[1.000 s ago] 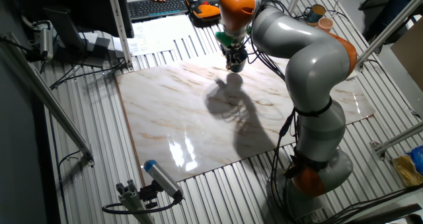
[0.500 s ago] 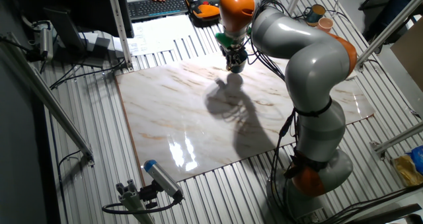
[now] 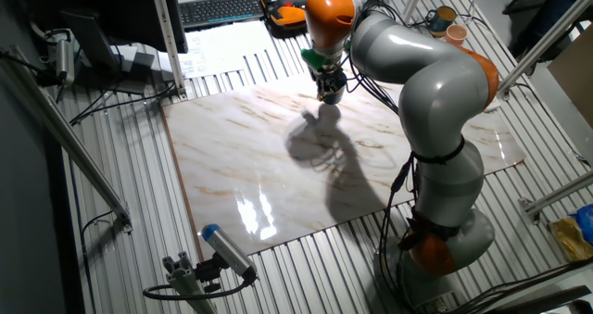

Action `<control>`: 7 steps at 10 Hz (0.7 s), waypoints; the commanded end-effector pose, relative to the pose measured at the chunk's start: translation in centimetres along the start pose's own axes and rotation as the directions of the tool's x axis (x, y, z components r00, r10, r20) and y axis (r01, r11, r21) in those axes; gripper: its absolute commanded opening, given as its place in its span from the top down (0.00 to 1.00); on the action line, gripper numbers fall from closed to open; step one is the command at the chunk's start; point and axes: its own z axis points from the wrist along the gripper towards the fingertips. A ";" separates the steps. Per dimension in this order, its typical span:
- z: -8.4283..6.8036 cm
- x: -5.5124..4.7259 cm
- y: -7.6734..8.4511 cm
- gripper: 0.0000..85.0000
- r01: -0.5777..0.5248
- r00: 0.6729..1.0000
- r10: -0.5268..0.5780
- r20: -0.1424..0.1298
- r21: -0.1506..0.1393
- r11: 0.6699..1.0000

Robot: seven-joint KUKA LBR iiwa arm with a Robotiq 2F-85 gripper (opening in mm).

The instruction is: Pick up the cup

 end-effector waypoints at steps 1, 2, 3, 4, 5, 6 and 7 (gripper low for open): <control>0.0 0.0 -0.1 1.00 0.002 1.000 -0.002 -0.001 -0.002 1.000; 0.0 0.0 -0.1 1.00 0.002 1.000 -0.002 -0.001 -0.002 1.000; 0.0 0.0 -0.1 1.00 0.002 1.000 -0.002 0.004 0.003 1.000; 0.1 -0.1 -0.1 1.00 0.003 1.000 -0.003 -0.008 -0.008 1.000; 0.3 0.0 -0.2 1.00 0.008 1.000 -0.008 -0.014 -0.016 1.000; 0.5 0.1 -0.4 1.00 0.010 1.000 -0.010 -0.014 -0.016 1.000; 0.4 0.1 -0.4 1.00 0.010 1.000 -0.010 -0.012 -0.015 1.000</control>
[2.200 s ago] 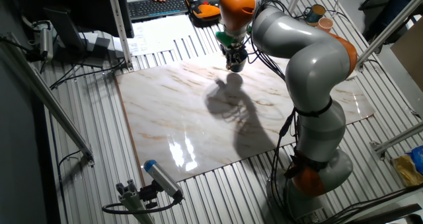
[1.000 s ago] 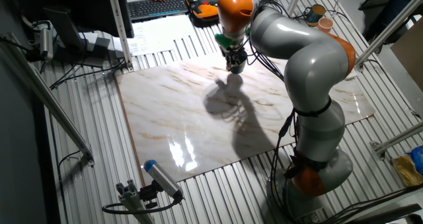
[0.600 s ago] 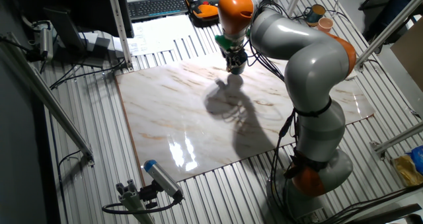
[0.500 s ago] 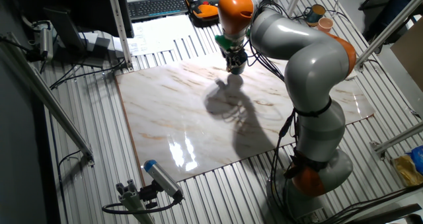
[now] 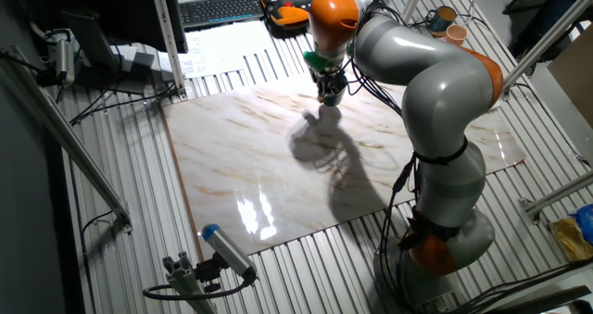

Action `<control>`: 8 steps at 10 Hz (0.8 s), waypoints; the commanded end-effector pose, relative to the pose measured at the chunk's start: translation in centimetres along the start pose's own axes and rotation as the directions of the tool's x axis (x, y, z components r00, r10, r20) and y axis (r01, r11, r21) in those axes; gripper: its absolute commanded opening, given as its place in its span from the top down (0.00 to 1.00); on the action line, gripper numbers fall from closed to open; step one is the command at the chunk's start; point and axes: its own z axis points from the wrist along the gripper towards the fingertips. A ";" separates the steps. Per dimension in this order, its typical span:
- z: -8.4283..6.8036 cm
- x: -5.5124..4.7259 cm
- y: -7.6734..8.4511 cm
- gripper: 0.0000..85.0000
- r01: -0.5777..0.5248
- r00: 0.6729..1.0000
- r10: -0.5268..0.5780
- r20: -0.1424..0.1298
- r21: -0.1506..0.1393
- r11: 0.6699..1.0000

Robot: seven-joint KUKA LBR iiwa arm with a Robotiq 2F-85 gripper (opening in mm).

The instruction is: Pick up the cup

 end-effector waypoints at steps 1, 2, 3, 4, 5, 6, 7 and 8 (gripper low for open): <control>0.0 -0.1 0.0 1.00 0.000 1.000 0.000 0.001 0.001 1.000; -0.1 -0.1 0.0 1.00 0.000 1.000 0.000 0.000 0.000 1.000; -0.1 -0.1 0.0 1.00 0.000 1.000 0.000 -0.004 -0.003 1.000; -0.1 -0.1 0.0 1.00 0.000 1.000 0.000 -0.004 -0.003 1.000; -0.1 -0.1 0.0 0.80 -0.002 1.000 0.002 -0.003 -0.002 1.000; 0.0 0.0 0.0 0.80 -0.005 1.000 0.005 -0.003 -0.002 1.000; -0.1 0.0 0.0 0.80 -0.006 1.000 0.006 0.000 0.002 1.000; -0.1 0.0 0.0 0.80 -0.011 1.000 0.011 0.004 0.007 1.000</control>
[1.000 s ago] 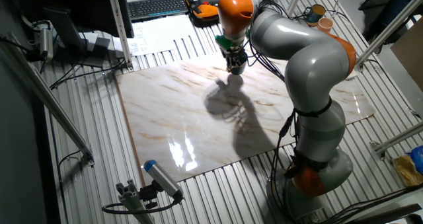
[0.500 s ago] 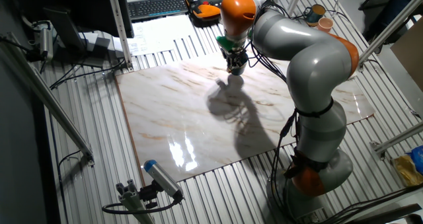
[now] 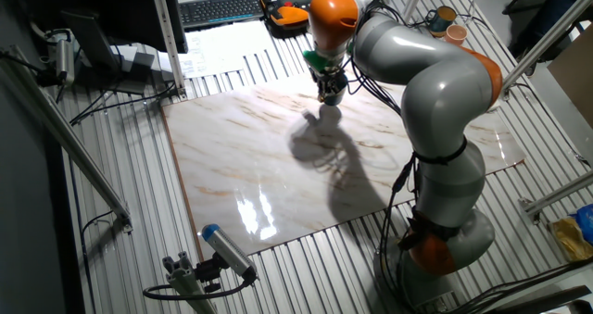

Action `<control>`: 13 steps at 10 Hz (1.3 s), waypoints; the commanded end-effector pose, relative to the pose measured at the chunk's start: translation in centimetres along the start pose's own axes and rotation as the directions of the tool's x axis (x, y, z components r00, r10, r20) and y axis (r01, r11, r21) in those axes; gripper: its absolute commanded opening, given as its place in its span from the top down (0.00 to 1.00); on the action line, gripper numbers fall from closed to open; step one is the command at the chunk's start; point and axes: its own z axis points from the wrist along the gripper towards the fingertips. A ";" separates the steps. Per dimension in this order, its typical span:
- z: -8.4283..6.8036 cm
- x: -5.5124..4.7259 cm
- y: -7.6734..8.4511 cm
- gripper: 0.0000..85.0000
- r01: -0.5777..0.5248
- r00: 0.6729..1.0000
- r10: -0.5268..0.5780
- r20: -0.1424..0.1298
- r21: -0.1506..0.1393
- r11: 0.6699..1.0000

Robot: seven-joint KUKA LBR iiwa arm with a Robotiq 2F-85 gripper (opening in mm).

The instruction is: Pick up the cup

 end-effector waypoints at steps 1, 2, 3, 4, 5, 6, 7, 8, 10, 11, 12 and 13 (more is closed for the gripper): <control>0.0 0.0 0.0 0.80 -0.003 1.000 0.003 0.000 0.000 1.000; 0.0 0.0 0.0 0.80 -0.004 1.000 0.004 0.004 0.005 1.000; 0.0 0.0 0.0 0.80 -0.006 1.000 0.006 0.007 0.008 1.000; 0.0 0.0 0.0 0.80 -0.006 1.000 0.006 0.005 0.007 1.000; 0.0 0.1 0.1 0.80 -0.006 1.000 0.006 0.004 0.005 1.000; 0.0 0.1 0.1 0.80 -0.007 1.000 0.007 0.004 0.005 1.000; -0.1 0.2 0.2 0.80 -0.012 1.000 0.012 0.001 0.004 1.000; -0.2 0.3 0.2 0.80 -0.017 1.000 0.017 0.001 0.006 1.000; -0.2 0.3 0.2 0.80 -0.018 1.000 0.018 0.003 0.009 1.000; -0.2 0.3 0.2 0.60 -0.020 1.000 0.020 0.003 0.010 1.000; -0.2 0.3 0.2 0.60 -0.020 1.000 0.020 0.003 0.010 1.000; -0.2 0.3 0.2 0.60 -0.021 1.000 0.021 0.002 0.010 1.000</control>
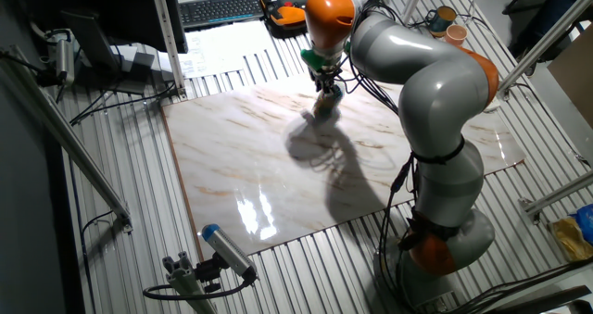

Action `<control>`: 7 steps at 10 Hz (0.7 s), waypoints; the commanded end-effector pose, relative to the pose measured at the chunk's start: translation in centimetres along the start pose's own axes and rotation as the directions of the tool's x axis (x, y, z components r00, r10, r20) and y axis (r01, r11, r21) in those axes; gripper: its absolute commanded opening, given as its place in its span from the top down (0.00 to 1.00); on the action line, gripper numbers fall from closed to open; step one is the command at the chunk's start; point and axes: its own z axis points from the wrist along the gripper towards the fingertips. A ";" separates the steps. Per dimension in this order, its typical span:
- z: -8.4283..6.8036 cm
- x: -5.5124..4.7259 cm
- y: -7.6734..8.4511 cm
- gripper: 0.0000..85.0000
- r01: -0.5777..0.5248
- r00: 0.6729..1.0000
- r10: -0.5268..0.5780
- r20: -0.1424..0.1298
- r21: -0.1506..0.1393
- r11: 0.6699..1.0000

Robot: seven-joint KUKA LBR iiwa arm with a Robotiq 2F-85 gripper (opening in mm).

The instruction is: Pick up the cup

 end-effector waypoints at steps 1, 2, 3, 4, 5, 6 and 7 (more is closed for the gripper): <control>0.0 0.0 0.0 0.60 0.000 1.000 0.000 0.000 0.000 1.000; 0.0 0.0 0.0 0.60 0.000 1.000 0.000 0.001 0.002 1.000; 0.0 0.0 0.0 0.60 0.000 1.000 0.000 0.003 0.003 1.000; 0.0 0.0 0.0 0.60 0.000 1.000 0.000 0.004 0.005 1.000; 0.0 0.0 0.0 0.60 0.000 1.000 0.000 0.006 0.006 1.000; 0.0 0.0 0.0 0.60 -0.002 1.000 0.002 0.005 0.006 1.000; 0.0 0.0 0.0 0.60 -0.002 1.000 0.002 0.005 0.006 1.000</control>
